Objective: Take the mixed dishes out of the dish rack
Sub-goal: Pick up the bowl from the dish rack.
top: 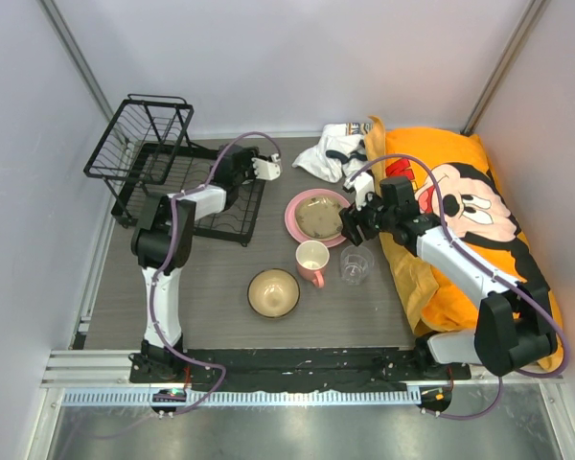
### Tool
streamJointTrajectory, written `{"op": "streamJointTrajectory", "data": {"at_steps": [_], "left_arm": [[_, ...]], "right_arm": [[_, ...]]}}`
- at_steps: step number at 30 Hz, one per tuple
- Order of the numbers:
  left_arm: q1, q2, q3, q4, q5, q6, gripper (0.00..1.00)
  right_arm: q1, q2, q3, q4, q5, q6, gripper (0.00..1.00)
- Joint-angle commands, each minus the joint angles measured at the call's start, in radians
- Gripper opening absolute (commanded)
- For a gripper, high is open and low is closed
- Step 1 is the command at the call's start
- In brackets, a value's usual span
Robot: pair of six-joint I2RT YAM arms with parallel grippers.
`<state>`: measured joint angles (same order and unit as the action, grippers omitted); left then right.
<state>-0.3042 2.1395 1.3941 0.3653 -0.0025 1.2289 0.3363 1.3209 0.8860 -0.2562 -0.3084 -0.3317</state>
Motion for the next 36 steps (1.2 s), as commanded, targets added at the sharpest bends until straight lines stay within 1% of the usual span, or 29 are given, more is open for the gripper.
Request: {"op": "streamJointTrajectory", "data": {"at_steps": [1, 3, 4, 6, 7, 9, 10, 12, 13, 15, 22, 26, 31, 36], "left_arm": [[0.007, 0.017, 0.059, 0.092, -0.02, -0.006, 0.46], [0.007, 0.022, 0.062, 0.096, -0.028, -0.006, 0.42], [0.007, 0.023, 0.062, 0.107, -0.03, -0.009, 0.38], [0.007, 0.026, 0.06, 0.118, -0.031, -0.016, 0.35], [0.007, 0.028, 0.057, 0.127, -0.033, -0.019, 0.31], [0.007, 0.031, 0.056, 0.142, -0.037, -0.023, 0.28], [0.005, 0.034, 0.056, 0.149, -0.048, -0.025, 0.21], [0.007, 0.043, 0.059, 0.17, -0.059, -0.034, 0.13], [0.007, 0.045, 0.059, 0.181, -0.068, -0.035, 0.06], [0.005, 0.048, 0.051, 0.216, -0.08, -0.045, 0.01], [0.005, 0.045, 0.013, 0.334, -0.105, -0.062, 0.0], [0.007, 0.034, 0.003, 0.359, -0.113, -0.072, 0.0], [0.005, 0.025, -0.01, 0.428, -0.125, -0.077, 0.0], [0.007, 0.017, -0.032, 0.498, -0.093, -0.046, 0.0]], "right_arm": [[-0.006, 0.0, 0.008, 0.02, 0.003, -0.01, 0.69], [-0.008, 0.004, 0.008, 0.02, 0.002, -0.01, 0.69], [-0.01, 0.006, 0.01, 0.018, 0.003, -0.009, 0.69], [-0.01, 0.006, 0.008, 0.018, 0.003, -0.012, 0.69], [-0.008, 0.006, 0.008, 0.018, 0.002, -0.012, 0.69], [-0.011, 0.006, 0.008, 0.018, 0.002, -0.01, 0.69], [-0.011, 0.008, 0.008, 0.018, 0.002, -0.01, 0.69], [-0.011, 0.009, 0.008, 0.017, 0.002, -0.013, 0.69], [-0.013, 0.011, 0.008, 0.017, 0.003, -0.013, 0.69], [-0.013, 0.012, 0.008, 0.017, 0.002, -0.012, 0.69], [-0.013, 0.024, 0.01, 0.015, 0.006, -0.015, 0.69], [-0.014, 0.029, 0.011, 0.012, 0.006, -0.017, 0.69], [-0.014, 0.032, 0.013, 0.014, 0.008, -0.015, 0.69], [-0.014, 0.034, 0.014, 0.012, 0.009, -0.017, 0.69]]}}
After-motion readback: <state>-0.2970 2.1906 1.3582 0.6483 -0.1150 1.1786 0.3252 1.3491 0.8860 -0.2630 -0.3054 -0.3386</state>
